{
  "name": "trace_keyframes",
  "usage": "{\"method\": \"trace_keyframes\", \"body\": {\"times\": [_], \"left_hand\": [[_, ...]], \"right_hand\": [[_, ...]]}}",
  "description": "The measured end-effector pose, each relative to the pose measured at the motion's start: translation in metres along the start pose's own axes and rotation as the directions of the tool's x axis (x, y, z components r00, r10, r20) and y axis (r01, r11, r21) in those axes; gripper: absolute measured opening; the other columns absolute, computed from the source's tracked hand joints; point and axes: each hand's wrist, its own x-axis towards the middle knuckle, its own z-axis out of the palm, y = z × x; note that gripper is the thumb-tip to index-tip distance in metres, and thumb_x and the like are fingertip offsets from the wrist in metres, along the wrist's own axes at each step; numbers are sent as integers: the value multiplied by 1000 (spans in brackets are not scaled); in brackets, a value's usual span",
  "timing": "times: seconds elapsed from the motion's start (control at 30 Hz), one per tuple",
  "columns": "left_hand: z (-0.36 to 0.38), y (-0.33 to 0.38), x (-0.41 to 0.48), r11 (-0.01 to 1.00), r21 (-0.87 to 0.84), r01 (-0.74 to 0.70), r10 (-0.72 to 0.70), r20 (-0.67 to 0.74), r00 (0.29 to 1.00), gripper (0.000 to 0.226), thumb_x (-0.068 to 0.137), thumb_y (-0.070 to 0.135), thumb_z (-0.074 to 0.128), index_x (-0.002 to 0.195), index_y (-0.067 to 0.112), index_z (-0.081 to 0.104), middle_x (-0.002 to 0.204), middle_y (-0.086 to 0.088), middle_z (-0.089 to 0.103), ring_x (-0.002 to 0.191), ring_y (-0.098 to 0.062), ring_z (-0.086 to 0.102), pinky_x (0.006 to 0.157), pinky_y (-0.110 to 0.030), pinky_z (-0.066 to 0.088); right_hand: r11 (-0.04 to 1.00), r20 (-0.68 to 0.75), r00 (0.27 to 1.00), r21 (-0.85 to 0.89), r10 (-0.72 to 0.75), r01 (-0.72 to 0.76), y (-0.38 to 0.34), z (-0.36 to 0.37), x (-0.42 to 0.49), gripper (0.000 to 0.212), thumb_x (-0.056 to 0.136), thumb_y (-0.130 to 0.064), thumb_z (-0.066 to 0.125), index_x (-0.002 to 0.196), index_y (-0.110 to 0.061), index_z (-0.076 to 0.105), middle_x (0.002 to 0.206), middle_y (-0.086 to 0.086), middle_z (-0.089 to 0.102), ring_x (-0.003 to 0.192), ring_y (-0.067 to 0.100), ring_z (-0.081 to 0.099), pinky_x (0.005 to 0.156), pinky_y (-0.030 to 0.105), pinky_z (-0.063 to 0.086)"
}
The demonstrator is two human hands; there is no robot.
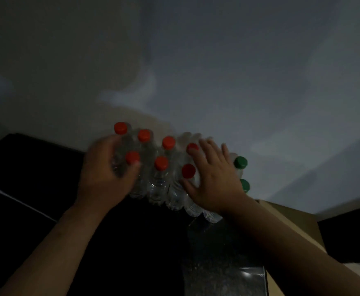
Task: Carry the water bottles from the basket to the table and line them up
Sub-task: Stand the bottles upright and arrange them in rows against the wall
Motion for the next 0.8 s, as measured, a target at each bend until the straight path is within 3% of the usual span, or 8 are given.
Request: {"method": "trace_keyframes", "body": {"times": [0.03,0.1,0.17,0.23,0.3,0.5,0.67,0.8], "left_hand": [[-10,-19,-4,972,-126,199,-213,-101,972,72,72,18,80,133,25,42,128,-4,51,117,-11,49,101,-15,35],[-16,-62,-14,754,-311,579,-601,30,799,98,73,5,83,149,21,23,148,-15,38,135,-21,40,108,-28,33],[-10,-89,-26,649,-261,715,-670,250,699,116,61,18,92,151,23,19,150,-10,40,135,-17,43,108,-33,38],[8,-97,-30,687,-266,677,-576,370,729,106,47,15,97,134,27,38,124,9,63,109,5,61,95,-24,49],[23,-99,-26,736,-323,595,-481,370,795,85,51,-9,90,116,28,50,98,17,73,89,9,67,79,-17,53],[43,-116,-30,743,-416,524,-450,267,852,77,48,-7,92,116,13,63,109,3,75,99,-14,71,79,-25,56],[53,-147,-38,709,-345,615,-540,295,788,116,35,27,102,136,17,45,125,-1,67,111,-17,67,94,-47,55],[57,-166,-43,739,-295,606,-533,294,793,121,34,36,102,138,21,41,129,-1,64,116,-20,64,96,-51,52]], "right_hand": [[998,-35,997,24,-65,66,-14,2,11,74,86,-60,47,146,-19,34,154,16,33,145,36,26,119,54,9],[975,-67,974,31,-216,219,-42,8,34,70,82,-48,57,142,-14,42,144,19,45,134,40,40,114,56,21],[939,18,939,-9,-342,342,-65,20,55,68,79,-43,60,140,-18,43,141,21,45,129,43,42,108,56,30],[920,175,911,-58,-373,387,-81,29,71,76,79,-44,62,146,-26,32,145,21,38,129,44,41,103,53,35],[913,249,895,-84,-370,400,-85,36,83,80,82,-47,62,150,-31,23,146,18,36,123,42,47,93,49,43],[932,101,928,-18,-359,362,-76,48,86,61,72,-44,74,125,-24,53,111,4,62,90,32,65,62,35,48],[949,107,946,-45,-307,313,-73,56,88,63,75,-50,70,127,-25,48,110,2,62,91,30,65,64,36,53],[941,91,941,-61,-327,333,-77,54,90,66,75,-52,70,131,-25,47,111,1,61,95,29,64,67,34,48]]}}
